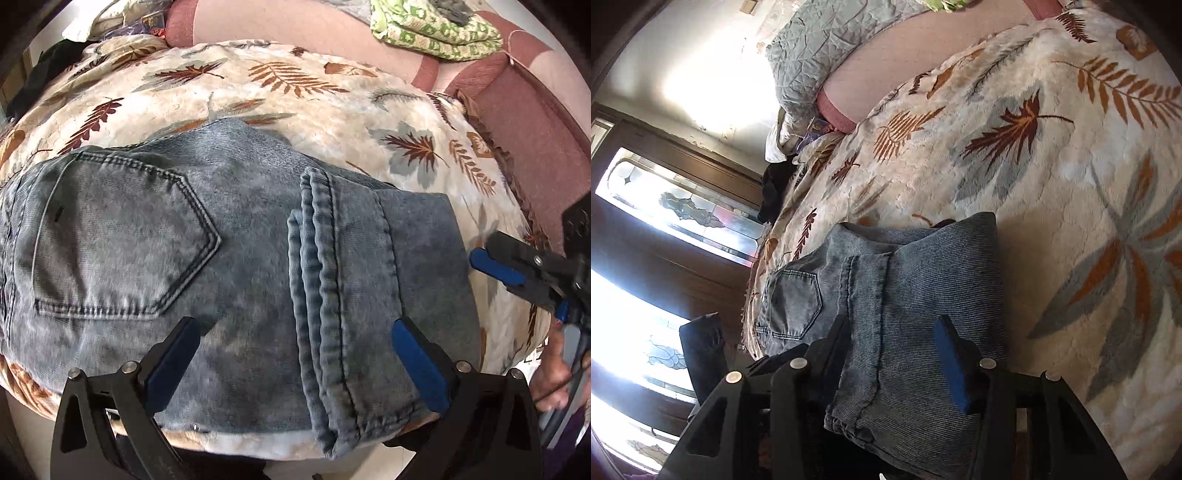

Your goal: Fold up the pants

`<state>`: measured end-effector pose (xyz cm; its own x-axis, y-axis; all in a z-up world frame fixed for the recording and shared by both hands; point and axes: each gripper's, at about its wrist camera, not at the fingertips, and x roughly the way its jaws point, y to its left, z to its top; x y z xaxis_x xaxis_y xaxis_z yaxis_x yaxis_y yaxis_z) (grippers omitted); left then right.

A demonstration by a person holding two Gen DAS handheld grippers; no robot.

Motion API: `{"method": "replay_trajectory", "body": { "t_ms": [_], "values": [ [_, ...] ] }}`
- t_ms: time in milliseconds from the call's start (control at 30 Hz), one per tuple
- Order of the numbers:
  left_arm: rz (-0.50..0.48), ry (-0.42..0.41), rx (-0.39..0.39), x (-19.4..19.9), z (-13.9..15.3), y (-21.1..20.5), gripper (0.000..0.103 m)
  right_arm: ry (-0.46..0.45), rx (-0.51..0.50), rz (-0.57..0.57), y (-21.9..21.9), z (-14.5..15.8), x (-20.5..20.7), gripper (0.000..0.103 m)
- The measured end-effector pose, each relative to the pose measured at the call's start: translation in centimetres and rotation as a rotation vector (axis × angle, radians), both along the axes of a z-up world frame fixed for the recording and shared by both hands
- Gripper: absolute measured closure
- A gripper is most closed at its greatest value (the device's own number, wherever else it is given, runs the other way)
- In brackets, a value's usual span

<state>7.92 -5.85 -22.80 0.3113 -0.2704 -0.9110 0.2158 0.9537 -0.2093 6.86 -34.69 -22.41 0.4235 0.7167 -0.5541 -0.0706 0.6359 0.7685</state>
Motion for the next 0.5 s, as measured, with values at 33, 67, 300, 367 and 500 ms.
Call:
{"method": "replay_trajectory", "body": {
  "t_ms": [33,67,300,367,500],
  "values": [
    [0.003,0.009,0.000,0.4,-0.3,-0.4,0.000,-0.004,0.000,-0.003,0.1,0.3,0.2,0.052],
    [0.000,0.014,0.001,0.7,-0.5,-0.7,0.000,-0.007,-0.001,-0.003,0.0,0.4,0.1,0.052],
    [-0.049,-0.013,0.058,2.1,-1.0,-2.3,0.005,-0.012,-0.019,-0.010,-0.1,0.5,0.3,0.052],
    [-0.060,-0.030,0.082,2.1,-0.9,-2.5,0.018,-0.010,-0.022,-0.014,-0.3,0.5,0.3,0.052],
    [-0.083,-0.041,0.089,2.4,-0.7,-2.5,0.041,-0.009,-0.020,-0.029,-0.6,0.5,0.4,0.052]
  ]
}}
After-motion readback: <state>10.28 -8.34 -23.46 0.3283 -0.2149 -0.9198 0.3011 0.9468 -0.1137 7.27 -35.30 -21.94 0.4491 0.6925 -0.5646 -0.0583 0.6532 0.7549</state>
